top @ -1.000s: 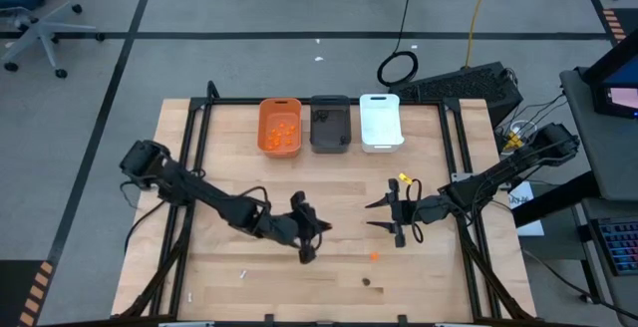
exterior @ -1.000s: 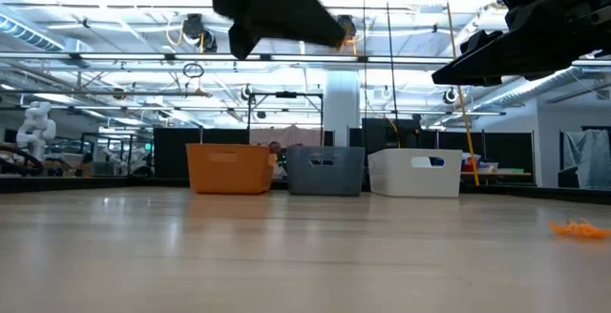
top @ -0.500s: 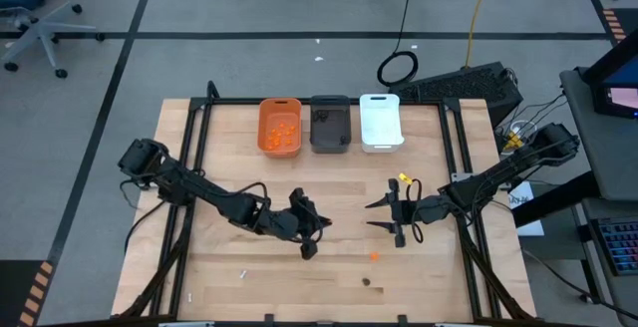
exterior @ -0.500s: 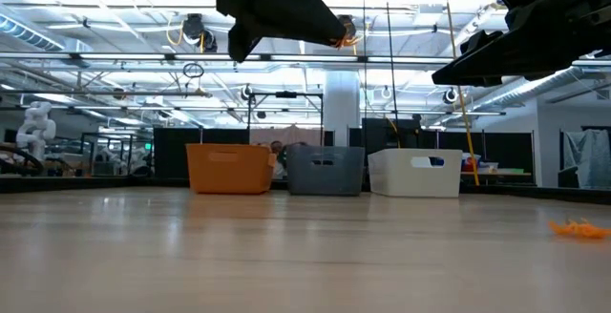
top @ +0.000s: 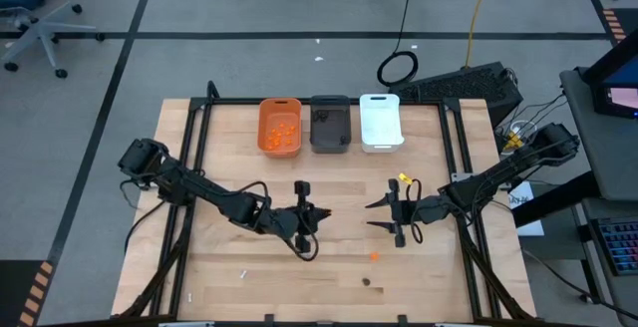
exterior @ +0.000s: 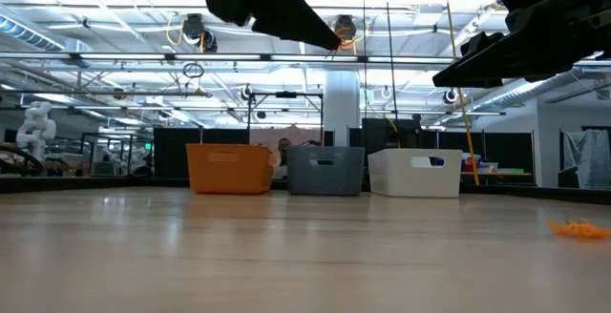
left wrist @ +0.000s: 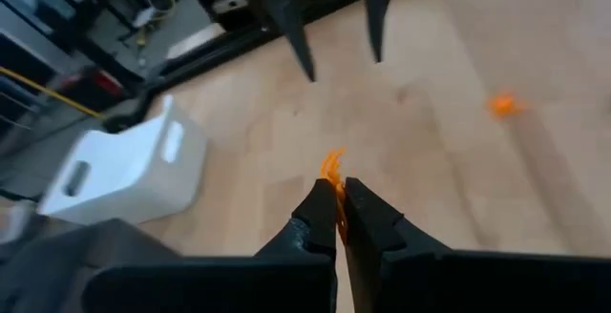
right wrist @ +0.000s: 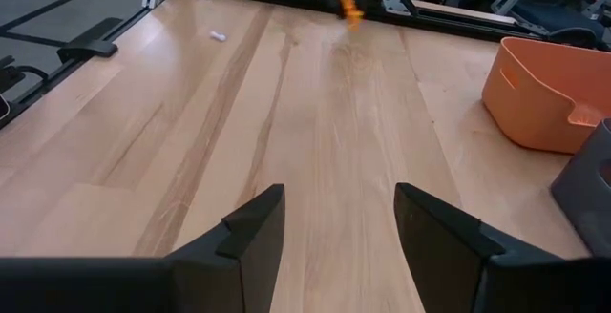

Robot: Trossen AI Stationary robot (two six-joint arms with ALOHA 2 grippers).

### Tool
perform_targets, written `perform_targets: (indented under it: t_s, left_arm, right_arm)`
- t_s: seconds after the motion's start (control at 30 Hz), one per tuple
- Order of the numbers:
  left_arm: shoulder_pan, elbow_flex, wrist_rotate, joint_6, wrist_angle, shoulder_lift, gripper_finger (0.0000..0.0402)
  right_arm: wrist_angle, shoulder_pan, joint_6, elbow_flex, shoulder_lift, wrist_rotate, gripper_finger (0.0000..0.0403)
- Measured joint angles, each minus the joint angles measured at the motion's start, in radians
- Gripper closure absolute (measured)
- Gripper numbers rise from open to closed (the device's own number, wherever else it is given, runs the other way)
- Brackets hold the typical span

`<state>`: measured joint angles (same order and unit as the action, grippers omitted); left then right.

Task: Sort Halloween decoration
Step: Put the orange spider toy into the orange bin

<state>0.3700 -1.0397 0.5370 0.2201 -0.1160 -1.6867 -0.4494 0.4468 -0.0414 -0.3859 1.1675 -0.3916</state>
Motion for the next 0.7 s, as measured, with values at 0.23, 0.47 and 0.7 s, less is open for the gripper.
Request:
perform_targets:
  t_s: [0.23, 0.47, 0.7]
  left_arm:
    - [-0.047, 0.0, 0.025, 0.038, 0.041, 0.012, 0.04]
    - [-0.15, -0.001, 0.025, -0.157, 0.239, 0.139, 0.04]
    - [-0.29, -0.002, 0.022, -0.249, 0.482, 0.293, 0.04]
  right_arm:
    - [0.016, 0.0, -0.005, 0.0, 0.0, 0.0, 0.022]
    - [0.016, 0.0, -0.006, 0.0, 0.0, 0.0, 0.022]
    - [0.02, 0.0, -0.006, 0.0, 0.0, 0.0, 0.022]
